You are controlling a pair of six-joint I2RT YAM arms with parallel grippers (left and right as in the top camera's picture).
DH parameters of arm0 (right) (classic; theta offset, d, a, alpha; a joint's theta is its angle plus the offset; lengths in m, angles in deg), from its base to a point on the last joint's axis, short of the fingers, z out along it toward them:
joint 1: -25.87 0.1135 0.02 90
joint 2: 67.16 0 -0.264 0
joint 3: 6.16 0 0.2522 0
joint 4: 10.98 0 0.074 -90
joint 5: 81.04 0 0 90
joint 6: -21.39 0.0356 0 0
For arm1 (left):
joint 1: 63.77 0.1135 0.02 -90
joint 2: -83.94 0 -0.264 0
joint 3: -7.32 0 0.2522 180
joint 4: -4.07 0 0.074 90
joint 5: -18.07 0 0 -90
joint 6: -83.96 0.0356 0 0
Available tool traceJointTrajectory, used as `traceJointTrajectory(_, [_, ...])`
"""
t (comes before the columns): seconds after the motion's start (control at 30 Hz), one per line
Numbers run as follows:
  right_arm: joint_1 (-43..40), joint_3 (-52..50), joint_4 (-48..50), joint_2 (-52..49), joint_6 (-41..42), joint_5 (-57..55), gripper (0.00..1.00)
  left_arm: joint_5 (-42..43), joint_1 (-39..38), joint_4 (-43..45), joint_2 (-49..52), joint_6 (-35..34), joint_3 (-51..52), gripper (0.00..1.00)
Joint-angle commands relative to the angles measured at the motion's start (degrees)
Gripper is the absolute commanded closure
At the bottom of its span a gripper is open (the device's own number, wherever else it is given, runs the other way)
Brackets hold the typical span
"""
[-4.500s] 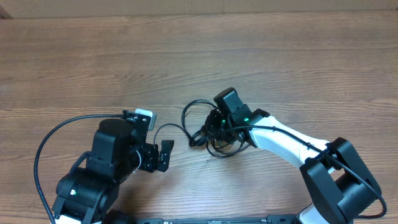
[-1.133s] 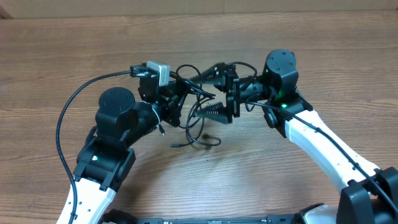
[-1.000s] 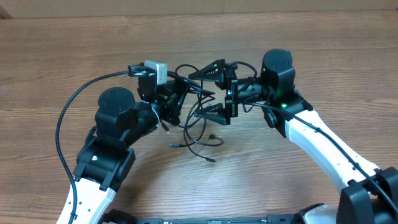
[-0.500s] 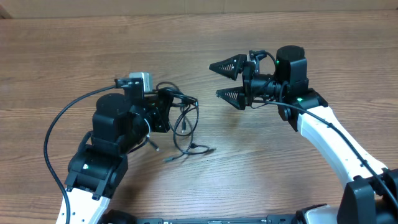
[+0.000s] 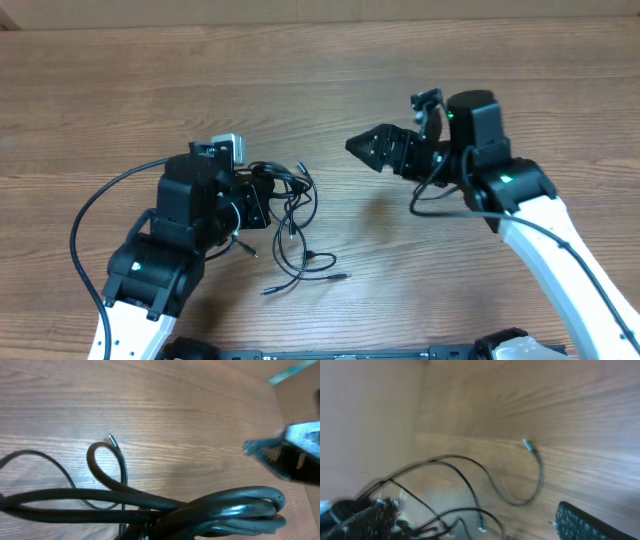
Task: Untangle cables
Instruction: 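Open the right gripper and pull it back rightward, then move the right gripper to the bundle held by the left gripper and grasp strands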
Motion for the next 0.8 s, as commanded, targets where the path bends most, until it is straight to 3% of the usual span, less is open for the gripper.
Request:
traceJointTrajectory(0.0, [3.8,3.4,-2.9,5.6,-19.0,-3.4,0.0,5.4,0.2,-4.3,3.5,5.5,-8.7,0.96])
traceJointTrajectory(0.2, [14.2,3.4,-5.9,10.5,-33.3,-7.8,0.03,7.8,0.1,-19.9,12.0,12.2,-19.5,0.96])
traceJointTrajectory(0.33, [21.2,3.4,-6.4,11.5,-37.1,-15.4,0.13,7.8,0.2,-26.4,15.7,13.8,-23.6,0.96])
traceJointTrajectory(0.5, [24.3,3.3,-6.4,11.5,-40.4,-18.1,0.36,8.5,0.1,-26.6,16.7,13.6,-24.0,0.96])
traceJointTrajectory(0.77, [24.4,3.3,-5.7,11.5,-40.7,-18.1,0.44,11.3,-2.1,-25.6,16.7,13.7,-24.0,0.96])
